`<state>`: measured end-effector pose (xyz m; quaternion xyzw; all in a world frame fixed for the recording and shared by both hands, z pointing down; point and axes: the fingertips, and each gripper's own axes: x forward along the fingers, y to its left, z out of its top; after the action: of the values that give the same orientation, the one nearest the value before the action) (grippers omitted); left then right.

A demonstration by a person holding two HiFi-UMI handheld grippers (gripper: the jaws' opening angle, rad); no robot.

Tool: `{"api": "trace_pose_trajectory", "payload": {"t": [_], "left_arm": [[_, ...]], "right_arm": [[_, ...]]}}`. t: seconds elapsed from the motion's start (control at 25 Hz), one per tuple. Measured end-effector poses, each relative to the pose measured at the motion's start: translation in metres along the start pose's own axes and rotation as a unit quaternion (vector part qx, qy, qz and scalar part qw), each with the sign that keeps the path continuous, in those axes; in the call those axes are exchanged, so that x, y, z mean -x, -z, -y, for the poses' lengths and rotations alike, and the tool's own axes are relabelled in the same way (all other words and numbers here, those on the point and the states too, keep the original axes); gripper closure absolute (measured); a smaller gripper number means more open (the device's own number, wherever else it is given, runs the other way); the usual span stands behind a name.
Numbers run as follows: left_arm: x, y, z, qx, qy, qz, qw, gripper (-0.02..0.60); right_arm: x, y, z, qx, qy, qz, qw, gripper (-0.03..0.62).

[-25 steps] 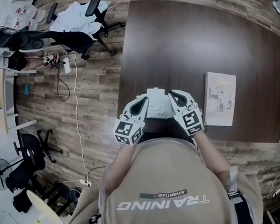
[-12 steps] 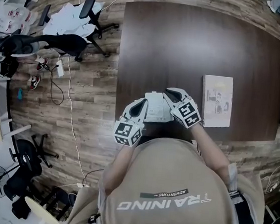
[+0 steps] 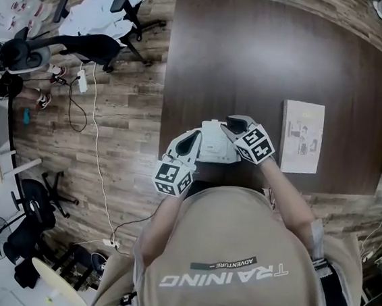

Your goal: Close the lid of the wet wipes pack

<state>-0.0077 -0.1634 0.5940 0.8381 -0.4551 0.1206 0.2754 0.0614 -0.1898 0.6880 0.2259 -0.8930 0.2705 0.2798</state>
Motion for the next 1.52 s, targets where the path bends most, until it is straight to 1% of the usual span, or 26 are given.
{"api": "trace_pose_trajectory", "payload": {"t": [0.12, 0.24, 0.36, 0.48, 0.6, 0.8, 1.0, 1.2, 1.52], "left_arm": [[0.006, 0.001, -0.002, 0.002, -0.006, 0.000, 1.0000, 0.571], [0.008, 0.002, -0.003, 0.006, -0.011, 0.004, 0.9999, 0.571], [0.007, 0.004, -0.002, 0.010, -0.012, 0.005, 0.9999, 0.571], [0.007, 0.004, 0.001, 0.012, -0.014, 0.011, 0.9998, 0.571], [0.010, 0.005, 0.003, 0.012, -0.015, 0.014, 0.9997, 0.571], [0.020, 0.012, 0.001, 0.010, -0.021, 0.012, 0.9997, 0.571], [0.030, 0.015, 0.000, 0.003, -0.020, 0.013, 0.9997, 0.571], [0.031, 0.008, 0.011, -0.008, -0.002, 0.026, 0.9996, 0.571], [0.043, 0.011, 0.021, -0.016, 0.020, 0.034, 0.9991, 0.571]], "right_arm": [[-0.004, 0.007, 0.002, -0.006, -0.001, -0.023, 1.000, 0.516], [-0.007, 0.015, 0.003, -0.032, -0.018, -0.047, 0.998, 0.516], [-0.008, 0.017, 0.003, -0.056, -0.032, -0.047, 0.997, 0.516], [-0.008, 0.019, 0.003, -0.053, -0.039, -0.051, 0.997, 0.516], [-0.008, 0.017, 0.002, -0.037, -0.042, -0.055, 0.997, 0.517], [-0.005, 0.017, 0.002, -0.024, -0.033, -0.048, 0.998, 0.520], [-0.002, 0.009, -0.002, -0.019, -0.013, -0.031, 0.999, 0.531], [0.008, -0.001, -0.004, -0.018, 0.007, -0.015, 1.000, 0.547], [0.026, -0.002, -0.023, -0.005, 0.025, -0.004, 1.000, 0.557]]}}
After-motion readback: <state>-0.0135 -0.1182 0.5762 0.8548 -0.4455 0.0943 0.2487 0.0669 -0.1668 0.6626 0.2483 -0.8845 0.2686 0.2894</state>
